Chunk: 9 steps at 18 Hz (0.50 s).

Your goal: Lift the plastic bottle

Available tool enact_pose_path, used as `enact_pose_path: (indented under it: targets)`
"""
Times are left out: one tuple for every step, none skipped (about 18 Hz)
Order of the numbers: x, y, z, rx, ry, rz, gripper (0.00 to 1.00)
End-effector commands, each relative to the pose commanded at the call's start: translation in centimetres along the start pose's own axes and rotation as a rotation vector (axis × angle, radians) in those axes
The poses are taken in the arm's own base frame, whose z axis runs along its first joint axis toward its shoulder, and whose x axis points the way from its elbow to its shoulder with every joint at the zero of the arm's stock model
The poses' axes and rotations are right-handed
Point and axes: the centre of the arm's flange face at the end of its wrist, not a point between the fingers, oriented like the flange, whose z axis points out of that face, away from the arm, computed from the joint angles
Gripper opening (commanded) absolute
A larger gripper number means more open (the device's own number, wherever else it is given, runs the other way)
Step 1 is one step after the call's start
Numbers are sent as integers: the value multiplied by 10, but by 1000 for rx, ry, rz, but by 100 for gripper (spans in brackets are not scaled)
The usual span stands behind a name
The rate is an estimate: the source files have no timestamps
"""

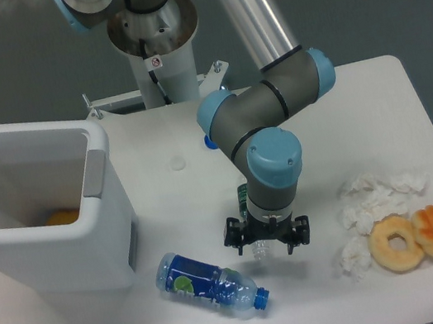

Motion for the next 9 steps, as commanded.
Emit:
enact_pose_path:
  targets:
    - [4, -2, 6, -6, 3, 8, 100]
    - [7, -3, 8, -12, 2, 14, 100]
    - [7, -3, 9, -16, -2, 14, 100]
    - [6, -2, 10, -18, -3, 14, 100]
    - [6, -2, 10, -19, -3, 14, 100]
    - [6, -2, 10, -19, -4, 14, 100]
    - [6, -2, 10, -22, -6, 14, 100]
    - [7, -2, 11, -24, -5, 14, 100]
    - [8, 0, 14, -29, -1, 13, 100]
